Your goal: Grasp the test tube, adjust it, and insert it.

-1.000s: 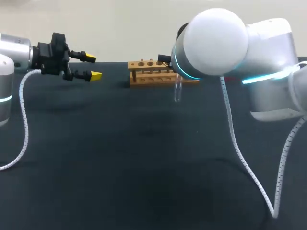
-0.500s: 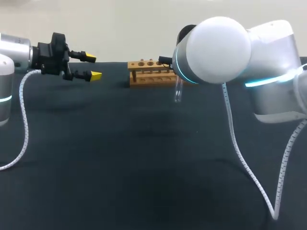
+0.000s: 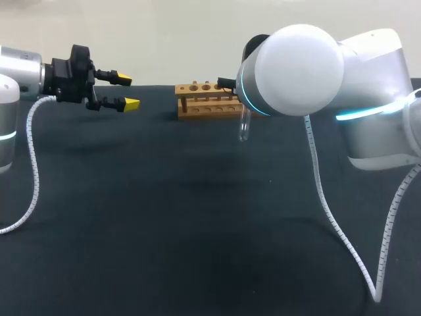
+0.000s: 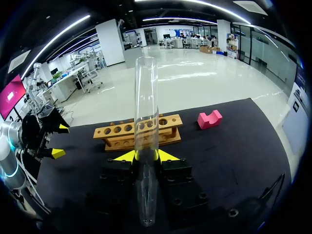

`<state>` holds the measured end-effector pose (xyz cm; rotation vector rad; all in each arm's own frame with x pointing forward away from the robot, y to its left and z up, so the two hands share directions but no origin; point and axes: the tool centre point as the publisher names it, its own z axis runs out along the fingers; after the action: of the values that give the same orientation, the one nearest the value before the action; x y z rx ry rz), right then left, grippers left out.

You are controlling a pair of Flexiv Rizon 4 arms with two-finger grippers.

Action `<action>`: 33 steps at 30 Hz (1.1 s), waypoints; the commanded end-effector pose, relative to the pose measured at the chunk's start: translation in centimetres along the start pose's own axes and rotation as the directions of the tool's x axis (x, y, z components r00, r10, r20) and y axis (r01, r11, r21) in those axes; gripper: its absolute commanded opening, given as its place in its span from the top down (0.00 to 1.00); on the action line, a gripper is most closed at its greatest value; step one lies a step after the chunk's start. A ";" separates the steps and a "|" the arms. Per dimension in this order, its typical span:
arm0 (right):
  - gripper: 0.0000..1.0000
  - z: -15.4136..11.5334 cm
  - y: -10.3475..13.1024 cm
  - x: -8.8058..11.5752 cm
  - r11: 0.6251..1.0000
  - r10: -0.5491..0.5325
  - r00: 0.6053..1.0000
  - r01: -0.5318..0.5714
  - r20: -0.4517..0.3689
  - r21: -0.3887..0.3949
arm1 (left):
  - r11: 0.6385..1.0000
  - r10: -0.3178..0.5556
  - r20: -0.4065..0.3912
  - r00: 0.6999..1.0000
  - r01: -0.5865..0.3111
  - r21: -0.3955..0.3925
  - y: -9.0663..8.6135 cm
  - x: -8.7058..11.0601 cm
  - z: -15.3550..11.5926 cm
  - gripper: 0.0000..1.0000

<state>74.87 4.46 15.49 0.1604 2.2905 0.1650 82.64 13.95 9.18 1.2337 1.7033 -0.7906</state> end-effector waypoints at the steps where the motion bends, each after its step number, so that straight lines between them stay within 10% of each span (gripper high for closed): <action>1: 1.00 0.0 -0.1 0.1 1.000 0.001 1.000 -0.001 0.005 -0.002 | 1.000 0.003 0.005 1.000 -0.003 -0.004 -0.2 0.1 -0.1 0.00; 17: 1.00 0.2 -0.1 -0.2 1.000 -0.003 1.000 0.004 0.022 -0.014 | 1.000 0.003 0.005 1.000 -0.003 -0.004 -0.2 0.1 -0.1 0.00; 33: 1.00 3.0 0.2 -4.3 1.000 0.004 0.957 -0.011 0.291 0.022 | 1.000 0.003 0.005 1.000 -0.003 -0.004 -0.2 0.1 -0.1 0.00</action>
<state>79.12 3.52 17.22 0.1848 2.0633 0.1161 82.64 13.94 9.18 1.2337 1.7033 -0.7906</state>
